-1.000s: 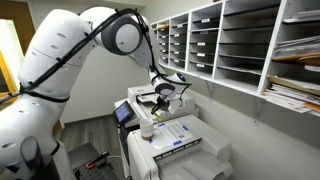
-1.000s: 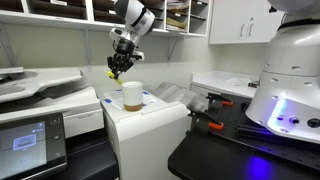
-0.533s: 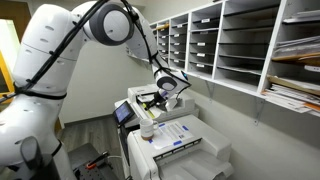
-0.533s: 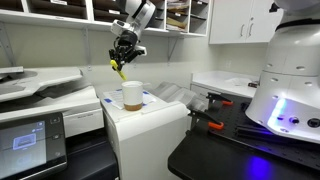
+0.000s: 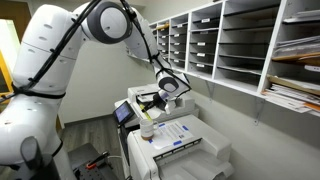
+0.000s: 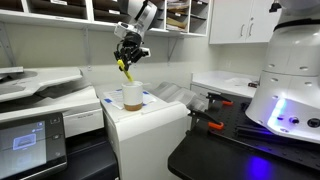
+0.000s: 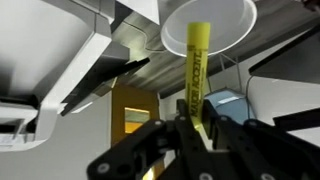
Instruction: Put the yellow pen in the mug
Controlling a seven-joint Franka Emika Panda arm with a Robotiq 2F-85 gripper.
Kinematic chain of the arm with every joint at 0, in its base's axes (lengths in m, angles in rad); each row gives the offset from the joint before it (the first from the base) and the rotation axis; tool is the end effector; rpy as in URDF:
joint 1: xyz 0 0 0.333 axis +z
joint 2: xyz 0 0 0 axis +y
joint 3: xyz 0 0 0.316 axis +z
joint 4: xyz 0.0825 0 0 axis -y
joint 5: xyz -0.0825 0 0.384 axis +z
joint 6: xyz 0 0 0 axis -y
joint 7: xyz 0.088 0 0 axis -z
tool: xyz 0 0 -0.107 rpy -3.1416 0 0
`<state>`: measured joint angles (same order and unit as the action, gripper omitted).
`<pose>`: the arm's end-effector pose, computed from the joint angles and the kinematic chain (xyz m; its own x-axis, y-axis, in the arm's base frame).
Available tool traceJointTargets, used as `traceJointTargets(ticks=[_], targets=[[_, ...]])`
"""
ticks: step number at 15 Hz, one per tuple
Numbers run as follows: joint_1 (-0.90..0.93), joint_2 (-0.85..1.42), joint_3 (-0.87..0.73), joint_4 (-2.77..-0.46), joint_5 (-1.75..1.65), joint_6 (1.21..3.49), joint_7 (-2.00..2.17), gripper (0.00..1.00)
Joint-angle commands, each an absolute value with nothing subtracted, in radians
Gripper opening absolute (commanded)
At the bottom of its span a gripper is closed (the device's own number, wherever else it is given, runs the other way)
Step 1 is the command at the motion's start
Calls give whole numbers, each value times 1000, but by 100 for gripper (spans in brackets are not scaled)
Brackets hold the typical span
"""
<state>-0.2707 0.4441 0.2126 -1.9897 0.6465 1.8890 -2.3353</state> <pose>0.5573 0.0110 0.2267 -0.1834 0.6594 0.7291 0.9311 0.3544 -0.0864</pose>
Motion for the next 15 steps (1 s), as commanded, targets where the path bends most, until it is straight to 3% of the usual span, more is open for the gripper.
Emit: traceJointTargets(ticks=[1, 6, 7, 8, 15], targets=[[-234, 463, 172, -1962, 661, 1837, -2400, 5], [-214, 515, 154, -1934, 652, 1821, -2435, 5], [-208, 524, 146, -1925, 633, 1812, -2417, 45], [-202, 524, 141, -1923, 623, 1818, -2403, 46], [-92, 443, 95, -1978, 470, 1961, -2133, 96]])
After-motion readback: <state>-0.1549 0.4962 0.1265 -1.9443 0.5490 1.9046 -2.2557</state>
